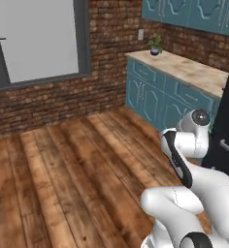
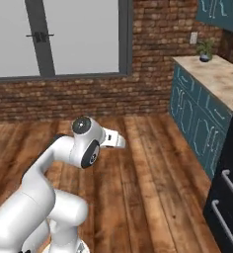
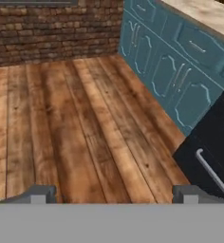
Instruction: Place the large bottle from the dining counter next to the other large bottle outside the sink, and place the small bottle from the dining counter next to the other small bottle inside the sink.
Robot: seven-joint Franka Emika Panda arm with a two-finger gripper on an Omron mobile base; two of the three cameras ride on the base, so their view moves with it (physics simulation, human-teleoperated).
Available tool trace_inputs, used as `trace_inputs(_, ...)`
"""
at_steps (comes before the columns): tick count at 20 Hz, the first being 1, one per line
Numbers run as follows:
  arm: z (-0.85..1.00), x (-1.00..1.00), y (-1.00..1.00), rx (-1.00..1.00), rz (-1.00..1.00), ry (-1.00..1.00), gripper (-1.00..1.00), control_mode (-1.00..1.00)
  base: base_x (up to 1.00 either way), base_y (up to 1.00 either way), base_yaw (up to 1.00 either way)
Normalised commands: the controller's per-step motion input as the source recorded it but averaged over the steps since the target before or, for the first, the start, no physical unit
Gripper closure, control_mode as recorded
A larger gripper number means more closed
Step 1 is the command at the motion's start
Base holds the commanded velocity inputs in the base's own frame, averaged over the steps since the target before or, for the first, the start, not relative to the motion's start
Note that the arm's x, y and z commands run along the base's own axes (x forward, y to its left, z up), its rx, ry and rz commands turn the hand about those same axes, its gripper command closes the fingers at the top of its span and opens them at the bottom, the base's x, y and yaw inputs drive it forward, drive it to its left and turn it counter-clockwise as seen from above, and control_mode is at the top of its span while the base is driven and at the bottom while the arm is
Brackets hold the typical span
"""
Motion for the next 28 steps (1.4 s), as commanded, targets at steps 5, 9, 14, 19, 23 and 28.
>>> trace_inputs(5,0.00,0.00,0.00,0.00,0.00,0.00,-1.00,1.00,0.84,1.00,0.45)
trace_inputs(9,0.00,0.00,0.00,0.00,0.00,0.00,-1.00,1.00,0.67,1.00,0.52)
trace_inputs(14,0.00,0.00,0.00,0.00,0.00,0.00,-1.00,1.00,0.66,1.00,0.54)
trace_inputs(19,0.00,0.00,0.00,0.00,0.00,0.00,-1.00,1.00,0.62,1.00,0.54)
trace_inputs(23,0.00,0.00,0.00,0.00,0.00,0.00,-1.00,1.00,0.54,1.00,0.57)
trace_inputs(28,0.00,0.00,0.00,0.00,0.00,0.00,-1.00,1.00,0.63,0.99,0.56)
